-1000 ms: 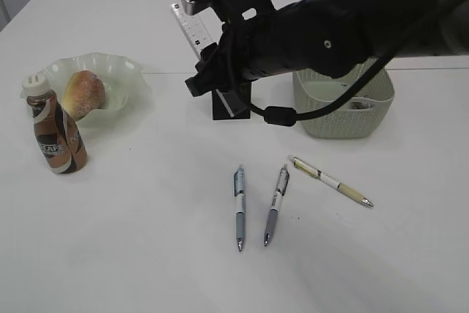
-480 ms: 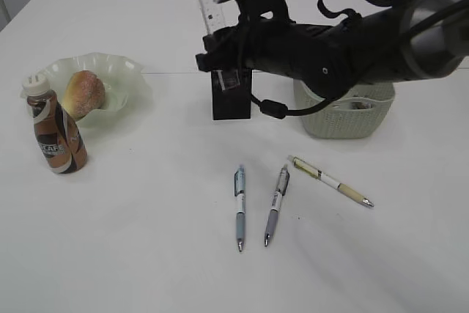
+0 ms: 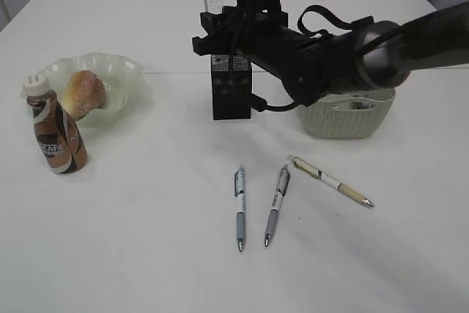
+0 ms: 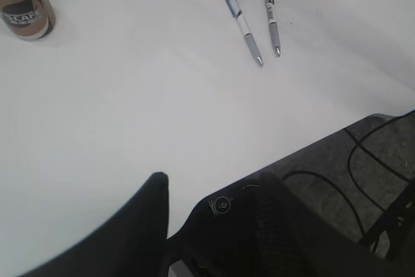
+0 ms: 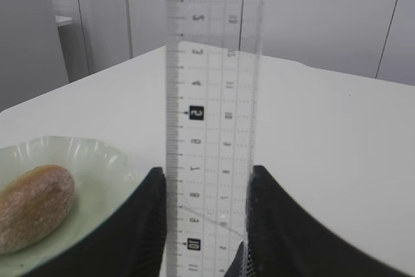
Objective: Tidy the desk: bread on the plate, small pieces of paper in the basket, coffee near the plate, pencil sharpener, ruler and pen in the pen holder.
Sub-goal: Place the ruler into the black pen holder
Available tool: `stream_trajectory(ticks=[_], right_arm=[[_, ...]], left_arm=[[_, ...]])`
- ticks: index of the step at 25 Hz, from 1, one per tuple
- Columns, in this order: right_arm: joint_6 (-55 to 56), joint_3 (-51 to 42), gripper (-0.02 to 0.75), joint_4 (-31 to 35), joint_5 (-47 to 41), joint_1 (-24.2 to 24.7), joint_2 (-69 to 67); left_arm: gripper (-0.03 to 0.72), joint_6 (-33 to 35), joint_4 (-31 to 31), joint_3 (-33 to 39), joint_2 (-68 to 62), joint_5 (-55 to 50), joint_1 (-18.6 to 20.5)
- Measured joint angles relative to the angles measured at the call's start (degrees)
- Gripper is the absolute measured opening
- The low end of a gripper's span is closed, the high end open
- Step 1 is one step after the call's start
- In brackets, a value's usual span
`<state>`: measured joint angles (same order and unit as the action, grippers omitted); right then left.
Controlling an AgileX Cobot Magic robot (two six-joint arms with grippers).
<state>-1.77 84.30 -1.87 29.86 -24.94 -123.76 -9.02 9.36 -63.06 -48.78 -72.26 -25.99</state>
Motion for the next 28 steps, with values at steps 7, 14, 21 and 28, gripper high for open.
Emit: stream_trajectory(ticks=[7,14,21,28], right_arm=[[-1.69,8.03,0.276,1.32,-0.32,1.92,-5.17],[-2.79,14.4,0.276,2.18,-1.65,3.57,-10.86],[-3.06,15.78,0.276,2.18,-2.01,3.67,-13.97],[-3.18,16.11,0.276,2.18,-4.07,3.67,-14.0]], left_arm=[[0.333,0.0,0.0,0.0,-0.14,0.0,0.0],[0.332,0.0,0.0,0.0,-0.14,0.0,0.0],[0.332,0.0,0.0,0.0,-0.14,0.0,0.0],[0.331,0.0,0.0,0.0,-0.14,0.0,0.0]])
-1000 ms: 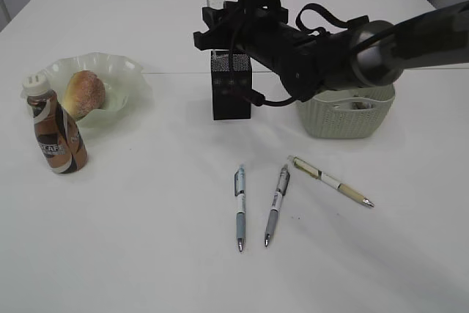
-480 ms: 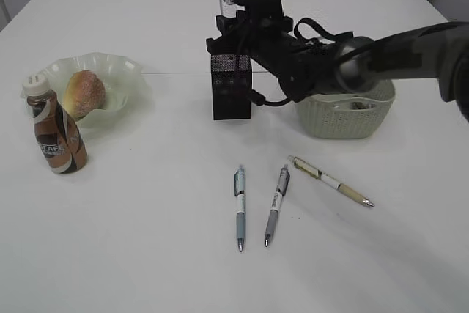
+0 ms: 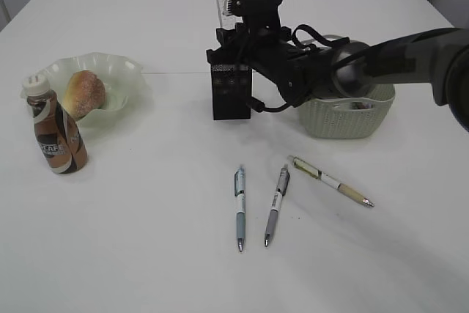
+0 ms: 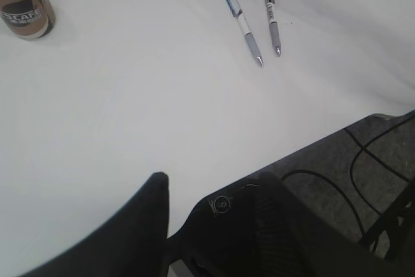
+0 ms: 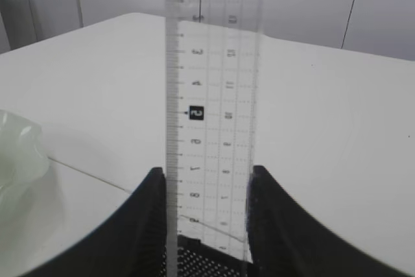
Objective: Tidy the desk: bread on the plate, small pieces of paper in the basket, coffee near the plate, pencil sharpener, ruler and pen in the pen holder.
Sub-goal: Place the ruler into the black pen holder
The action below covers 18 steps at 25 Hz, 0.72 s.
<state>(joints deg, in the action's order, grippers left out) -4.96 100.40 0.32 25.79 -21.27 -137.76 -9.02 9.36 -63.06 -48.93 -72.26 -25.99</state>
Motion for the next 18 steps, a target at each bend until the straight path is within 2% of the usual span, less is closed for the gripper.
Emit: stream_trajectory(ticks=[10,18], right_arm=[[-0.04,0.0,0.276,0.0,-2.31,0.0,-0.1],[-0.17,0.0,0.276,0.0,2.92,0.0,-2.42]], left_arm=[[0.331,0.0,0.0,0.0,0.0,0.0,0.0],[0.33,-0.09,0.0,0.0,0.0,0.0,0.0]])
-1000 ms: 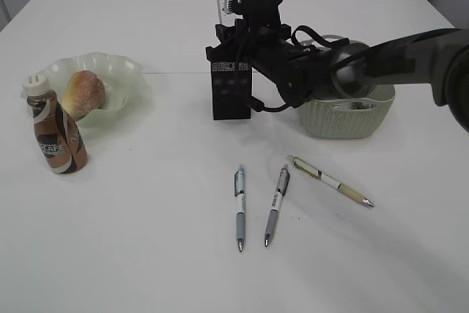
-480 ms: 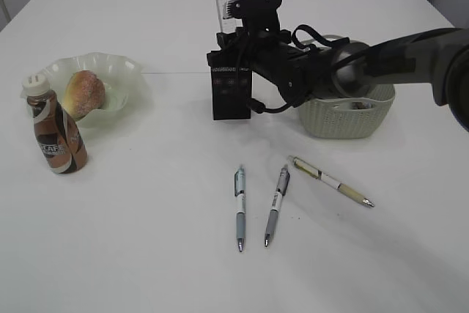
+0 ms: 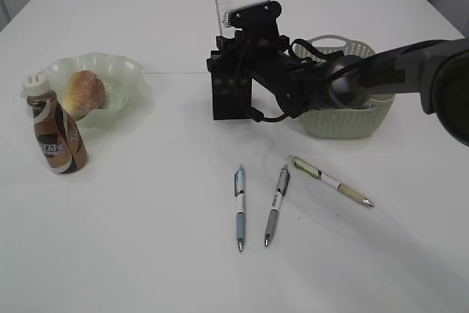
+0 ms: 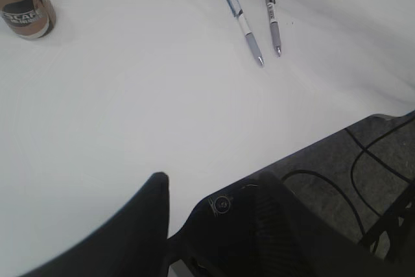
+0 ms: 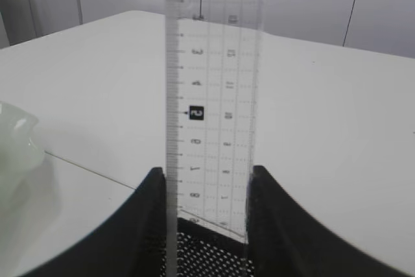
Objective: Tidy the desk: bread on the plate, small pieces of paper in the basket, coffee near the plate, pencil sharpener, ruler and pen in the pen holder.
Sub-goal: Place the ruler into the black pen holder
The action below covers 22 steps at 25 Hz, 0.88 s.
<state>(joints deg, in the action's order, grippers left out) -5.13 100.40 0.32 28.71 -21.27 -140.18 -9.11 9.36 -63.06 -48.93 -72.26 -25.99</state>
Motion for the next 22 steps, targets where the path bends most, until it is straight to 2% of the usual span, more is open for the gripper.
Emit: stream_trajectory(ticks=[22], right_arm=[[-0.2,0.0,0.283,0.0,-0.07,0.0,0.0]], left_arm=[[0.328,0.0,0.0,0.0,0.0,0.0,0.0]])
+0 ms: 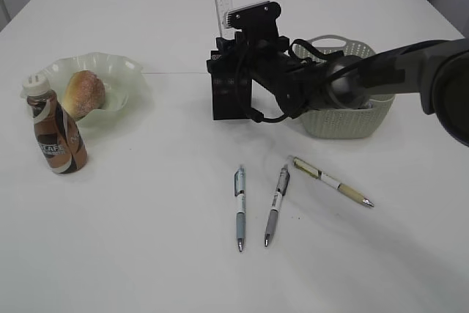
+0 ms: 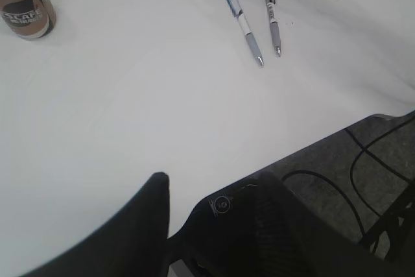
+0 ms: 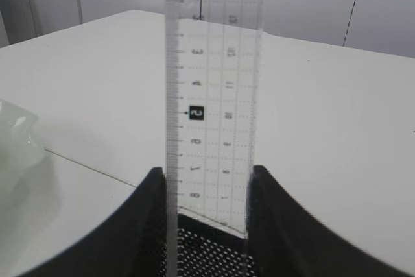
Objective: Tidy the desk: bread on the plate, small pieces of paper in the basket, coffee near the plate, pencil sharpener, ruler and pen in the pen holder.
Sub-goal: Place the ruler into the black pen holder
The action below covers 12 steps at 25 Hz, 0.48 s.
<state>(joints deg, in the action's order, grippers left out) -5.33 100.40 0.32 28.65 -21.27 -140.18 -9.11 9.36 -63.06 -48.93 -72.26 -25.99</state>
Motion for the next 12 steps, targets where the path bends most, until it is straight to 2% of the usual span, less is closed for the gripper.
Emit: stream_trajectory(ticks=[12], right_arm=[[-0.11,4.31,0.32,0.0,-3.91,0.0,-0.03]], left_arm=[[0.327,0.0,0.0,0.0,0.0,0.0,0.0]])
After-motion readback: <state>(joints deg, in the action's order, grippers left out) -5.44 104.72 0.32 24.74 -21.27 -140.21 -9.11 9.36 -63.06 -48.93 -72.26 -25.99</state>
